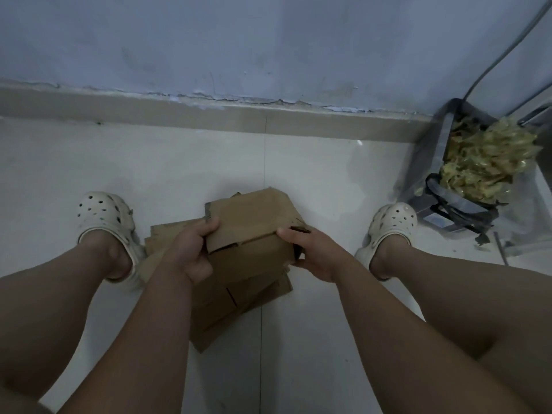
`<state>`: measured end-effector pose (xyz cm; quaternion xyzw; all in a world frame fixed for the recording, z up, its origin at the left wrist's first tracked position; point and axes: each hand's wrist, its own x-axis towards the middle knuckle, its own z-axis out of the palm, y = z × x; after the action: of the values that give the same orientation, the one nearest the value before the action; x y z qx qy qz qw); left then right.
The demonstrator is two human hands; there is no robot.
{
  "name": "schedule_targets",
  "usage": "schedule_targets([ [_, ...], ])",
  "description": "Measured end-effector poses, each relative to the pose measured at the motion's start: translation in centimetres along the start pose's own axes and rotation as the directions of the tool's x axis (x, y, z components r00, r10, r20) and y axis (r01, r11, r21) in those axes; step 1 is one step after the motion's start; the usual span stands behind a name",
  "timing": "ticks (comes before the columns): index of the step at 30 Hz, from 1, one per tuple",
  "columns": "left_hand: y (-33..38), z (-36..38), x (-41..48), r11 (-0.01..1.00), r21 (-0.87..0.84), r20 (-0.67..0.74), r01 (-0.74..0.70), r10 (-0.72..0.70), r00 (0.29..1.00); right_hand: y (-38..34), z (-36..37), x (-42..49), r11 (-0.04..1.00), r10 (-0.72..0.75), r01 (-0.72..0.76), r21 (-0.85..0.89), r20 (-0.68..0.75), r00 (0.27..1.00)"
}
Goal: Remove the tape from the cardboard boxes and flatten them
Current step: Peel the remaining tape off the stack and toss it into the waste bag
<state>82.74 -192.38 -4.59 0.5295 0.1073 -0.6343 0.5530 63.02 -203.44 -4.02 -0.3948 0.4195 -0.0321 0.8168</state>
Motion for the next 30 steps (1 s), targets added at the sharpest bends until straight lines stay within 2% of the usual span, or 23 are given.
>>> schedule_targets([
  [6, 0.0, -0.1, -1.3, 0.994, -0.054, 0.117, -0.090, 0.096, 0.988, -1.2, -0.3, -1.4, 0.999, 0.045, -0.043, -0.017, 0.121, 0.992],
  [10, 0.3, 0.9, -2.2, 0.998, -0.049, 0.116, -0.043, 0.049, 0.992, -1.1, 0.2, -2.1, 0.998, -0.050, 0.050, -0.032, -0.008, 0.999],
  [13, 0.0, 1.2, -2.6, 0.995, -0.099, 0.172, -0.026, 0.043, 0.984, -0.6, 0.5, -2.4, 0.996, -0.088, 0.089, 0.017, -0.043, 0.995],
  [16, -0.4, 1.4, -2.8, 0.994, -0.106, 0.160, -0.018, 0.035, 0.986, -0.3, 0.8, -2.7, 0.991, -0.121, 0.126, 0.046, -0.096, 0.988],
  [17, -0.6, 1.4, -2.8, 0.994, -0.106, 0.153, -0.010, 0.027, 0.988, -0.4, 0.8, -2.8, 0.987, -0.158, 0.158, -0.008, -0.141, 0.977],
  [19, -1.0, 1.2, -2.8, 0.992, -0.122, 0.148, 0.000, 0.018, 0.989, -0.8, 0.5, -2.9, 0.942, -0.279, 0.216, -0.256, -0.242, 0.929],
  [21, -1.2, 0.8, -2.8, 0.993, -0.117, 0.146, -0.020, 0.037, 0.989, -1.2, -0.1, -2.9, 0.878, -0.345, 0.195, -0.438, -0.294, 0.891],
  [25, -0.5, 0.7, -3.0, 0.998, 0.024, 0.214, -0.055, 0.049, 0.976, -2.2, -0.6, -3.6, 0.917, -0.173, 0.037, -0.396, -0.311, 0.934],
  [30, 1.1, 0.8, -3.8, 0.924, 0.363, 0.364, -0.122, -0.020, 0.931, -3.6, -2.0, -3.2, 0.942, -0.031, -0.076, -0.328, -0.309, 0.951],
])
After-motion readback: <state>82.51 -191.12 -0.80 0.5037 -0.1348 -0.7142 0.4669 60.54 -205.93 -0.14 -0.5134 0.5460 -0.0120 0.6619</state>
